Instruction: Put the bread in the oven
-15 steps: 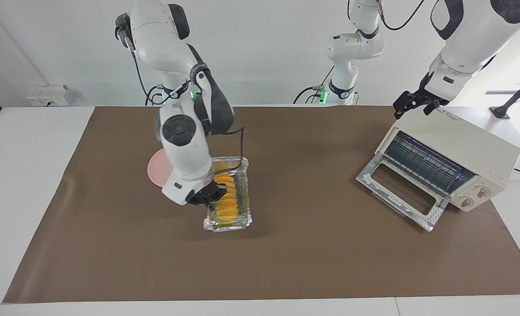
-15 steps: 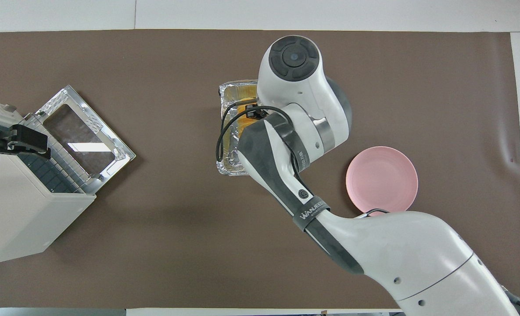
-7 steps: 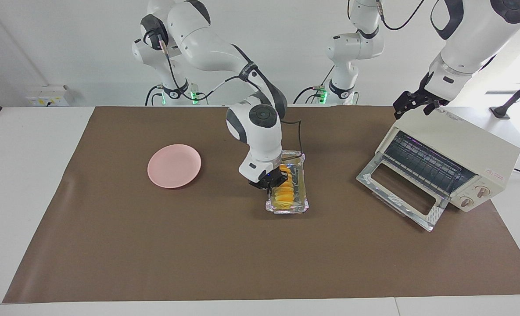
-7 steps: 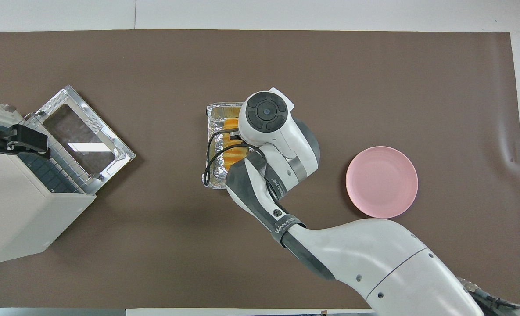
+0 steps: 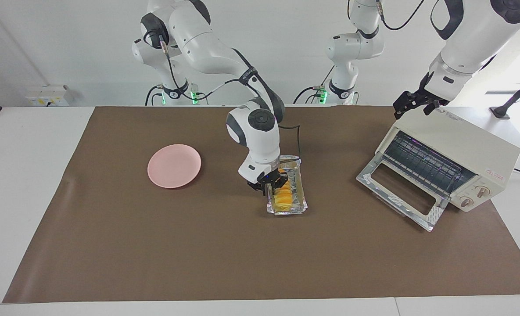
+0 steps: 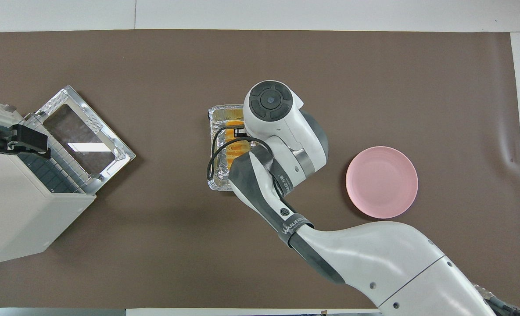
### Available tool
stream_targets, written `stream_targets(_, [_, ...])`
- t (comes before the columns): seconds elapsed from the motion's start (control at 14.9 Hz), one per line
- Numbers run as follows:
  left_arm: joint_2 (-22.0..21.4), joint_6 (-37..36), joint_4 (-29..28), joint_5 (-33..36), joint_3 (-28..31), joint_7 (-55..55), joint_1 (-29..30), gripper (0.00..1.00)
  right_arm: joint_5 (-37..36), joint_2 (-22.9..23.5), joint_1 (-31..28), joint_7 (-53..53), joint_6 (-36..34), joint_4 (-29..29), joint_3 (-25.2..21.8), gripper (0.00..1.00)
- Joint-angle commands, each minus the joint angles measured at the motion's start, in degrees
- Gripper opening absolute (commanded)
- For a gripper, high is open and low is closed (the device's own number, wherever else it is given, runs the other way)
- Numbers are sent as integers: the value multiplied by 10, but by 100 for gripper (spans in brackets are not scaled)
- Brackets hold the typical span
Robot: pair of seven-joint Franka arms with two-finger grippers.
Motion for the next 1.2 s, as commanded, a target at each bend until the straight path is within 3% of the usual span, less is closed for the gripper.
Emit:
stream_targets(0.0, [-18,5,-17,-6,-4,8,10,100,-1,-52,-42,-1,-68,11,3,100])
stream_targets(0.4, [-21,11,-14,-6,-18,2,-17,100,-1,-173,-156,-192,-232,-2,3,100])
stream_targets(0.54, [-23,63,-24,-6,-23,-7,-41,100,-1,-202,-190,-242,-259,-6,3,100])
stream_targets(0.67, [-14,119,-27,-7,-24,-100,-99,100,-1,-237,-226,-295,-285,-27,3,100])
stream_targets(0.87, [67,149,38,-51,-23,-153,-165,100,-1,-301,-280,-350,-310,-76,9,100])
stream_targets(1.0, [148,167,84,-49,-22,-229,-220,100,0,-332,-304,-377,-331,-89,8,100])
stream_targets(1.14, [219,230,109,-19,-19,-297,-275,100,1,-362,-322,-381,-350,-104,9,100])
